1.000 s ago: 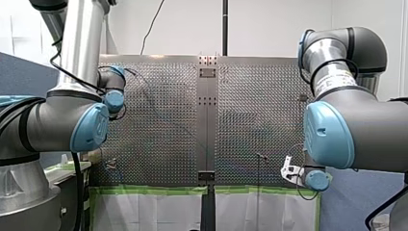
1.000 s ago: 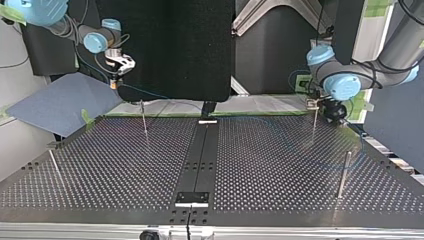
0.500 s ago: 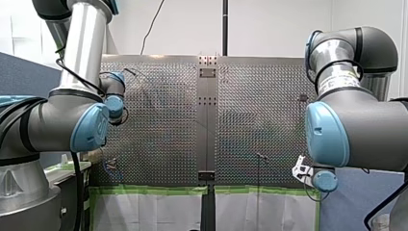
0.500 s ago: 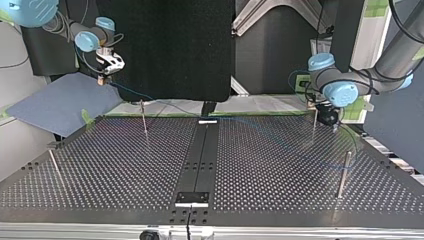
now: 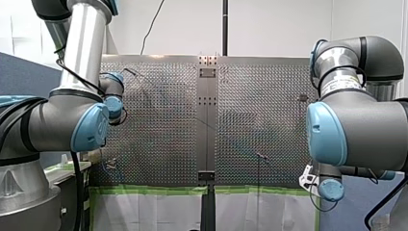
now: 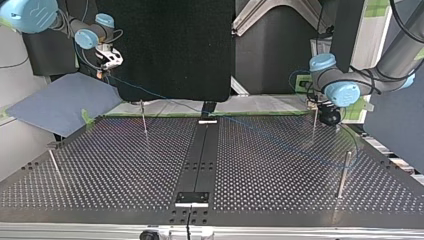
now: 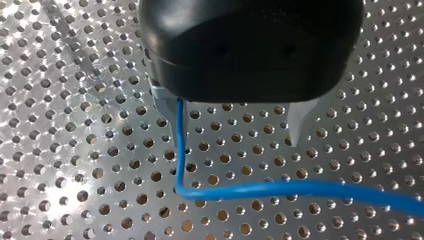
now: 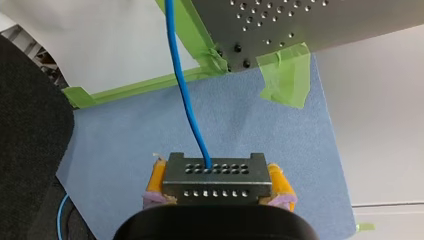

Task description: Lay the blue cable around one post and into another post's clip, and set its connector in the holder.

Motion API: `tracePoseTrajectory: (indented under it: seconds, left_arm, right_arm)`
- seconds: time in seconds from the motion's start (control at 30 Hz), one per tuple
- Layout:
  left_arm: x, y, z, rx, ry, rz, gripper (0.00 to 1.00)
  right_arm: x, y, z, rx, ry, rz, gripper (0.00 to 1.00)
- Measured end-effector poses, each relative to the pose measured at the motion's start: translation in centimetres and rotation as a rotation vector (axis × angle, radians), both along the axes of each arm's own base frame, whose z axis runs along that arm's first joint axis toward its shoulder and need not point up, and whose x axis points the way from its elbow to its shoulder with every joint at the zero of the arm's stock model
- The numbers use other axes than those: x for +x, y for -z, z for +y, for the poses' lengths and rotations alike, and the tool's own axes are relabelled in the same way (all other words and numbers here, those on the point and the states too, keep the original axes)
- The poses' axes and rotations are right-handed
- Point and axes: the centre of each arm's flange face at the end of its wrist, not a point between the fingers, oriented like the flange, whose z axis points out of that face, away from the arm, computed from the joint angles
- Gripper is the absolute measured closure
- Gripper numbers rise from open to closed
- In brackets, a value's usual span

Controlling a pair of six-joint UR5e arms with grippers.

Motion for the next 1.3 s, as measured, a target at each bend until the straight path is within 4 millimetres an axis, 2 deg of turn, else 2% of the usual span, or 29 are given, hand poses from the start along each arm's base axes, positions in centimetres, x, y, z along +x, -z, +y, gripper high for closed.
tracePoseTrajectory:
  seconds: [0.23, 0.67, 0.83, 0.97, 1.3]
  left_arm:
    - [0.2, 0.1, -0.2, -0.035, 0.025, -0.038, 0.0]
    - [-1.5, 2.3, -1.6, -0.147, 0.082, -0.096, 0.0]
    - [-0.7, 0.9, -2.3, -0.134, 0.096, -0.134, 0.0]
    - [-0.3, -1.6, -2.9, -0.092, 0.092, -0.152, 0.0]
    - [-1.8, -5.2, -3.1, -0.001, 0.045, -0.132, 0.0]
  right_arm:
    - [0.7, -0.4, -0.6, -0.008, -0.043, 0.054, 1.0]
    - [2.0, -1.2, -0.8, -0.013, -0.09, 0.066, 1.0]
    - [2.3, -1.2, -0.7, -0.011, -0.098, 0.065, 1.0]
    - [2.7, -1.3, -0.7, -0.012, -0.108, 0.064, 1.0]
    - [3.2, -1.3, -0.8, -0.013, -0.12, 0.062, 1.0]
